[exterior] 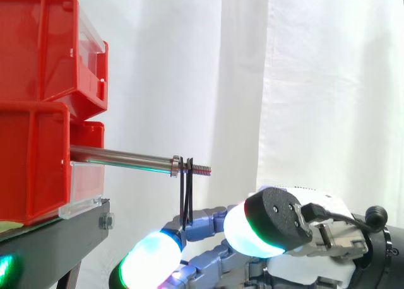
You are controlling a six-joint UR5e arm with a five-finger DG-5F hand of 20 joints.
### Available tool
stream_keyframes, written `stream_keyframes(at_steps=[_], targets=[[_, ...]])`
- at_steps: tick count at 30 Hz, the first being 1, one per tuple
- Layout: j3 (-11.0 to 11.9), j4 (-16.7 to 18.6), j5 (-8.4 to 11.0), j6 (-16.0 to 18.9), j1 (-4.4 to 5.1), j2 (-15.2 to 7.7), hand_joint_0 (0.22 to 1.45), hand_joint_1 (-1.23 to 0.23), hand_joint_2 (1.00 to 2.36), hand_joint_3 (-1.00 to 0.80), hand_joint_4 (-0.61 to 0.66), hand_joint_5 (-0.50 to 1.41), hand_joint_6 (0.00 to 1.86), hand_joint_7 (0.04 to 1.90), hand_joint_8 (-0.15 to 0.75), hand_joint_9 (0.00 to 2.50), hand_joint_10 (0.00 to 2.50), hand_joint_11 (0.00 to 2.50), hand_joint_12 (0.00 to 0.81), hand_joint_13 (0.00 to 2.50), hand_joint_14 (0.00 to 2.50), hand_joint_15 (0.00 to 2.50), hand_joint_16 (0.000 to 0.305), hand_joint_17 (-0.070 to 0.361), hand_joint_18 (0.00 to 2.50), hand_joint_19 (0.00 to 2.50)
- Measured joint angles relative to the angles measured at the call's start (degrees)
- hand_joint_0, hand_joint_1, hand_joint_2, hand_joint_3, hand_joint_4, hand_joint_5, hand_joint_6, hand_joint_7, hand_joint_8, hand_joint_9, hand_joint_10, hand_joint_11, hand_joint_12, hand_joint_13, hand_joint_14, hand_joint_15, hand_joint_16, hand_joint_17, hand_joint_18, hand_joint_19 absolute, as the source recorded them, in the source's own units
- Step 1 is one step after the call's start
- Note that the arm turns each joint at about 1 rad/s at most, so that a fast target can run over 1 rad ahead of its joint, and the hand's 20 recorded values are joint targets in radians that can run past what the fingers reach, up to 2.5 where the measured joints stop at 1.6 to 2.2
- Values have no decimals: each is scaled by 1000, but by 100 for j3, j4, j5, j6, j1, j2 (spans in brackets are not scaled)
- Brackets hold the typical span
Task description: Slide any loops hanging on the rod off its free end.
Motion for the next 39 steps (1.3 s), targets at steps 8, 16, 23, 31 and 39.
stream_keyframes(at_steps=[8, 16, 23, 31, 39], targets=[[198, -66, -105, -79, -1, -2, 554, -667, 1000, -500, 314, -153, 504, 1043, 273, 758, 6, 188, 290, 482, 0, 0, 40, 90, 354, 8], [297, -188, -195, -152, 0, -8, 579, -684, 1003, -466, 282, -137, 504, 1140, 269, 754, 8, 189, 287, 489, 0, 0, 39, 88, 359, 16], [299, -194, -204, -155, 0, -5, 583, -686, 1004, -450, 260, -130, 504, 1236, 267, 756, 7, 193, 285, 491, 0, 0, 39, 87, 365, 16], [301, -194, -353, -148, -43, -4, 590, -688, 1007, -416, 234, -123, 503, 1355, 270, 756, 6, 198, 284, 494, 0, 0, 39, 87, 367, 19], [301, -195, -522, -143, -111, -3, 595, -705, 1011, -378, 208, -129, 518, 1515, 272, 755, 9, 205, 284, 496, 0, 0, 39, 88, 386, 32]])
